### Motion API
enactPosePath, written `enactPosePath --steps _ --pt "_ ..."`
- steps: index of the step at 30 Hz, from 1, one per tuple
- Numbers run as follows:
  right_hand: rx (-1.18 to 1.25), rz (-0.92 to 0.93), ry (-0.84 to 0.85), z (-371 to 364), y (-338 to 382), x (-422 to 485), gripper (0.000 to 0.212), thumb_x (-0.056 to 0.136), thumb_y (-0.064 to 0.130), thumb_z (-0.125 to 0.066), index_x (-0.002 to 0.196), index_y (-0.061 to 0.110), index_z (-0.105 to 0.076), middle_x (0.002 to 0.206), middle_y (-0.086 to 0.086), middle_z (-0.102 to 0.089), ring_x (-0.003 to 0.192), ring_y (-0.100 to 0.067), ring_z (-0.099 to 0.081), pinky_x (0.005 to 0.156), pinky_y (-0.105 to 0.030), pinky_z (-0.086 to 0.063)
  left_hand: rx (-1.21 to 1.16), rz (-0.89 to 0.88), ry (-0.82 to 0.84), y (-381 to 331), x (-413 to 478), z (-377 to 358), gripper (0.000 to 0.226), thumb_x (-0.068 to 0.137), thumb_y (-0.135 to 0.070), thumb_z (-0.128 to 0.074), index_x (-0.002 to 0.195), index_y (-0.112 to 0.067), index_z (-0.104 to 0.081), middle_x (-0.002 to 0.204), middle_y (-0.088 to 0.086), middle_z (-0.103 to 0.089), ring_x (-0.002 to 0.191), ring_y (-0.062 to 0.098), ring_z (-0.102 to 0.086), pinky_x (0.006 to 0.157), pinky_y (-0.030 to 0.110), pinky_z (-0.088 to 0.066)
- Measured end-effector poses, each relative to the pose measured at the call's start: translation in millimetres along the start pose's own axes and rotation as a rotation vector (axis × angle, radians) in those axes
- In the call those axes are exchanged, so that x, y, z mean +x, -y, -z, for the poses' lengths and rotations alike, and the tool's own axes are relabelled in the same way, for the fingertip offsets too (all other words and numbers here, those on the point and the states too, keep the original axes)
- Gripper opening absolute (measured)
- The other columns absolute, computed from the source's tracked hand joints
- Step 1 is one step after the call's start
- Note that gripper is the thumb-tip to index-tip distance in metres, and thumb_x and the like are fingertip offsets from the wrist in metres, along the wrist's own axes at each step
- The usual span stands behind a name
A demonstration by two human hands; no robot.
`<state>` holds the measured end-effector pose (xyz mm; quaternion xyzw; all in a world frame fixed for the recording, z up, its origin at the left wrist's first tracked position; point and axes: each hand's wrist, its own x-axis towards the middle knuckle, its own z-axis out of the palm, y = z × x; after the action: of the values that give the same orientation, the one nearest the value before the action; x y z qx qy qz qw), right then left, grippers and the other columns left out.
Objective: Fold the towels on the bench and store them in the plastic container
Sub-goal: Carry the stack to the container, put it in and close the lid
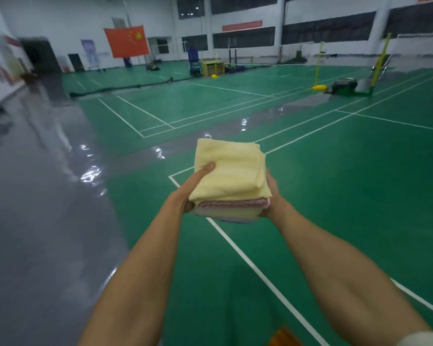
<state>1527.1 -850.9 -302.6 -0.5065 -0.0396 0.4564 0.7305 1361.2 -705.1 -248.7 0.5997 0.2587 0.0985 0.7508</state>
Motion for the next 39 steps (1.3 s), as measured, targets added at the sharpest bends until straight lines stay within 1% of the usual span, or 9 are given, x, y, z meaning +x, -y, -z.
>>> enactPosePath --steps 3,10,15,18,22,26,31,36,39 --pt "0.023 -0.154 0.336 -44.8 -11.4 27.2 0.115 0.060 0.096 -0.057 0.140 0.013 -0.059 0.144 -0.026 -0.054 0.133 -0.051 -0.049 0.117 -0.067 -0.027 -0.049 0.012 -0.095 1.0 -5.4 56.9 0.061 0.087 -0.062 -0.067 0.132 -0.021 -0.059 0.117 0.014 -0.074 0.107 0.036 -0.071 0.098 0.052 -0.055" --pt "-0.159 -0.270 0.667 -168.0 -53.0 67.4 0.091 0.081 0.081 -0.057 0.147 0.018 -0.052 0.147 -0.020 -0.053 0.136 -0.042 -0.050 0.119 -0.059 -0.030 -0.094 -0.022 -0.318 -2.2 -48.2 170.1 0.051 0.090 -0.060 -0.065 0.124 -0.022 -0.063 0.116 0.012 -0.075 0.112 0.034 -0.069 0.102 0.051 -0.053" --pt "-0.234 -0.288 0.815 -253.7 -81.5 88.6 0.099 0.074 0.080 -0.060 0.149 0.017 -0.049 0.148 -0.019 -0.053 0.136 -0.039 -0.051 0.115 -0.056 -0.038 -0.100 -0.041 -0.523 -8.5 -87.0 240.5 0.059 0.086 -0.066 -0.066 0.125 -0.024 -0.058 0.105 0.009 -0.078 0.098 0.029 -0.075 0.092 0.045 -0.059" --pt "-0.333 -0.297 0.891 -309.6 -97.0 101.8 0.086 0.078 0.073 -0.055 0.140 0.014 -0.059 0.139 -0.018 -0.061 0.125 -0.036 -0.062 0.099 -0.049 -0.054 -0.091 -0.069 -0.639 -10.0 -103.5 287.2 0.065 0.085 -0.069 -0.064 0.131 -0.023 -0.059 0.109 0.009 -0.077 0.099 0.029 -0.074 0.092 0.047 -0.058" --pt "-0.509 -0.318 0.968 -378.7 -126.2 131.2 0.079 0.076 0.051 -0.081 0.140 0.012 -0.058 0.132 -0.016 -0.066 0.119 -0.032 -0.066 0.099 -0.044 -0.053 -0.071 -0.060 -0.731 -12.3 -116.0 347.8 0.070 0.082 -0.072 -0.065 0.133 -0.024 -0.059 0.117 0.008 -0.075 0.106 0.028 -0.072 0.097 0.046 -0.056" --pt "-0.561 -0.292 1.005 -443.1 -157.9 165.7 0.046 0.091 0.036 -0.067 0.130 0.011 -0.063 0.120 -0.016 -0.072 0.105 -0.031 -0.071 0.090 -0.041 -0.056 -0.118 -0.064 -0.800 -19.1 -118.9 401.0 0.060 0.084 -0.073 -0.062 0.124 -0.029 -0.062 0.116 0.007 -0.075 0.109 0.028 -0.071 0.102 0.047 -0.053" --pt "-0.579 -0.325 1.070 -525.5 -176.7 208.9 0.026 0.090 0.028 -0.058 0.109 0.014 -0.068 0.092 -0.009 -0.075 0.085 -0.026 -0.072 0.079 -0.034 -0.053 -0.170 -0.075 -0.871 -38.6 -115.9 466.6 0.069 0.086 -0.072 -0.060 0.136 -0.025 -0.057 0.121 0.009 -0.073 0.112 0.030 -0.070 0.104 0.050 -0.051" --pt "-0.682 -0.339 1.228 -618.1 -202.2 233.9 0.053 0.080 0.031 -0.063 0.129 0.011 -0.064 0.119 -0.017 -0.070 0.108 -0.033 -0.067 0.102 -0.046 -0.049 -0.296 -0.067 -0.934 -46.1 -135.5 534.9 0.074 0.083 -0.079 -0.056 0.135 -0.026 -0.057 0.125 0.013 -0.071 0.115 0.034 -0.068 0.105 0.054 -0.050" --pt "-0.700 -0.368 1.317 -675.7 -236.1 243.5 0.052 0.081 0.031 -0.064 0.128 0.010 -0.064 0.119 -0.018 -0.069 0.107 -0.033 -0.066 0.097 -0.044 -0.050 -0.343 -0.094 -1.023 -45.6 -153.7 581.4 0.067 0.086 -0.076 -0.056 0.129 -0.024 -0.059 0.121 0.014 -0.072 0.115 0.035 -0.068 0.107 0.054 -0.048"
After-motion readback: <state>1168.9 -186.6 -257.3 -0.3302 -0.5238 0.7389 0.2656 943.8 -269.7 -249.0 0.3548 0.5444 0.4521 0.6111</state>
